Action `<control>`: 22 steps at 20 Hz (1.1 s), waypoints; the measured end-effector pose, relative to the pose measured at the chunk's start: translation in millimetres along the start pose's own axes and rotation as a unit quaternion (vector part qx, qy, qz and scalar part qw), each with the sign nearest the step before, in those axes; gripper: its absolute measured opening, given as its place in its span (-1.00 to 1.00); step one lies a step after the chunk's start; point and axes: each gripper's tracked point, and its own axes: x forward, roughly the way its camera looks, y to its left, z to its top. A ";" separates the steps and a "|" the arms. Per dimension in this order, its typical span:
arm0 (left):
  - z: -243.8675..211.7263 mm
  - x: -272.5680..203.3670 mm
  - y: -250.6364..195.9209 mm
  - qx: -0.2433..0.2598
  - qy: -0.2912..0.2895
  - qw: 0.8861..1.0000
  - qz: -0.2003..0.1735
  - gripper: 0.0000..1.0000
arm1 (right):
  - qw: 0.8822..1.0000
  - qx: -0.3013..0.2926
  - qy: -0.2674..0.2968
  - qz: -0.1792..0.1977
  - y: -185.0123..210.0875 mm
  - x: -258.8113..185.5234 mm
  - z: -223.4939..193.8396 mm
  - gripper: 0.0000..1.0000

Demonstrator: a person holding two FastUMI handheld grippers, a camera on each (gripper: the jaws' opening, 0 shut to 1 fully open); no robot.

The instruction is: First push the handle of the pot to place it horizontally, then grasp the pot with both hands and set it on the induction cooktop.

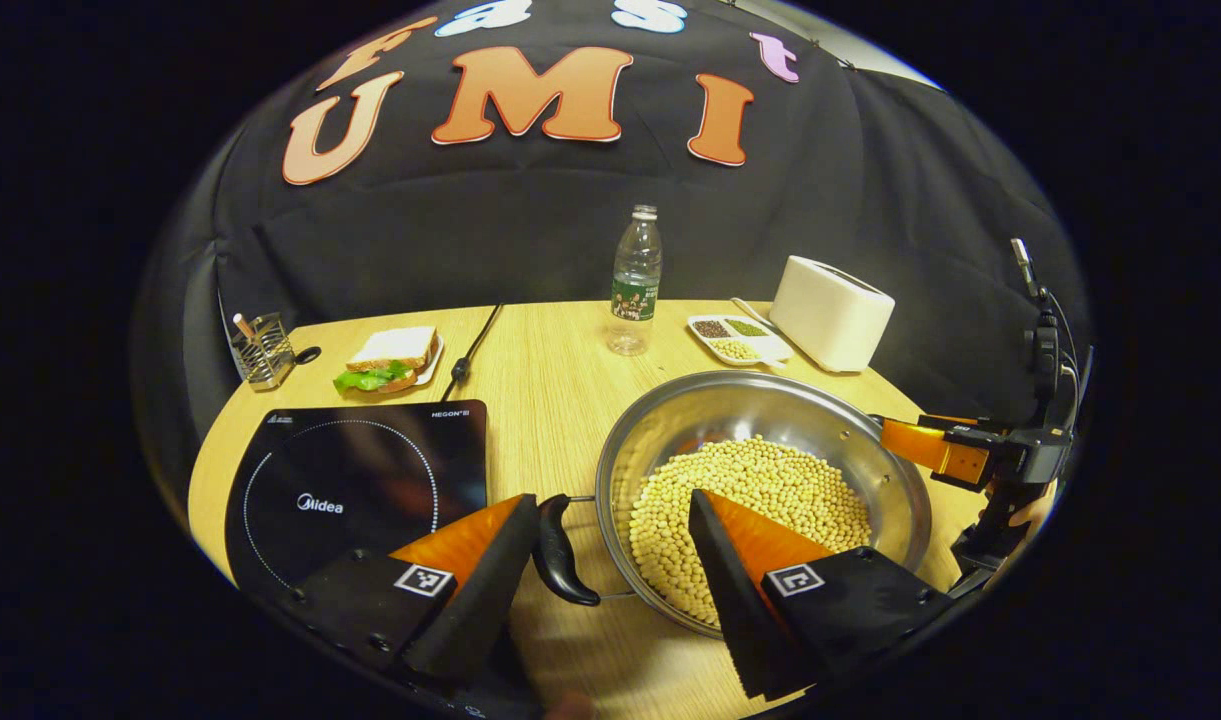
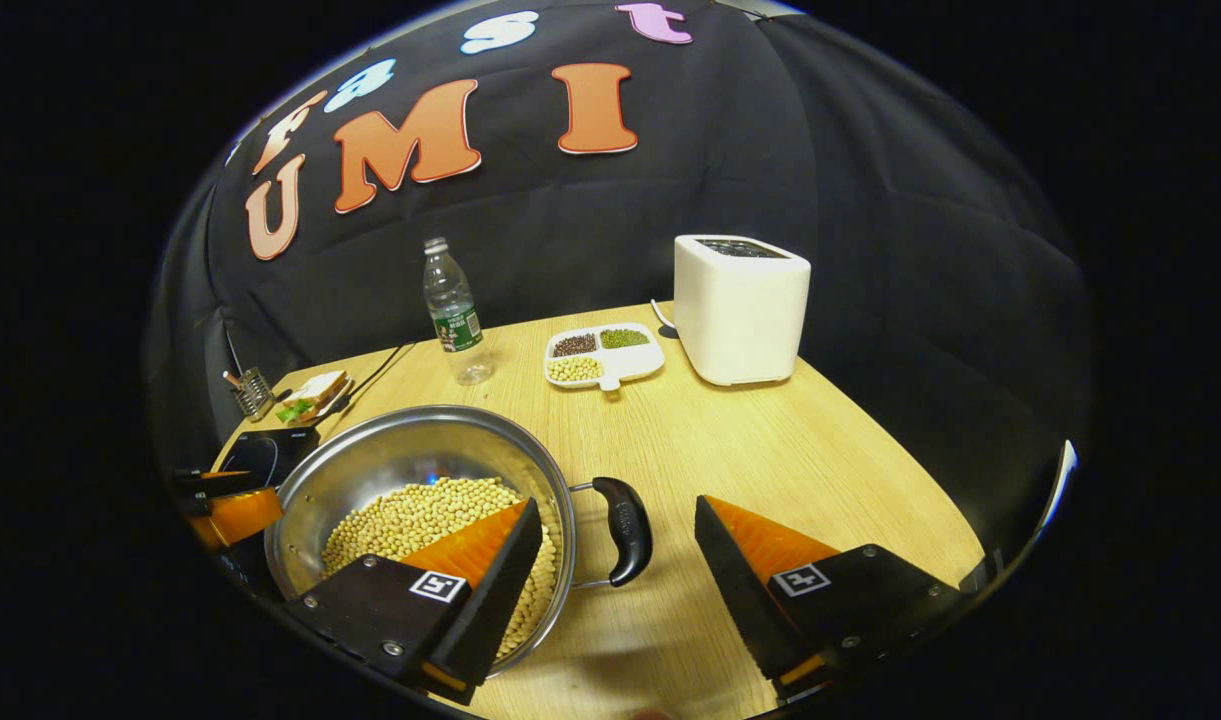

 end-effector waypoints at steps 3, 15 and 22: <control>0.2 13.9 7.9 0.004 0.008 1.000 0.012 0.96 | 1.000 -0.003 0.007 -0.001 0.6 9.9 -2.0 0.92; -22.6 42.9 3.6 -0.016 0.062 0.998 -0.001 0.97 | 0.998 -0.001 0.051 0.029 17.0 30.6 -17.8 0.80; -34.1 52.4 12.9 -0.023 0.087 0.996 0.008 0.48 | 0.998 0.004 0.059 0.037 16.5 28.0 -20.8 0.27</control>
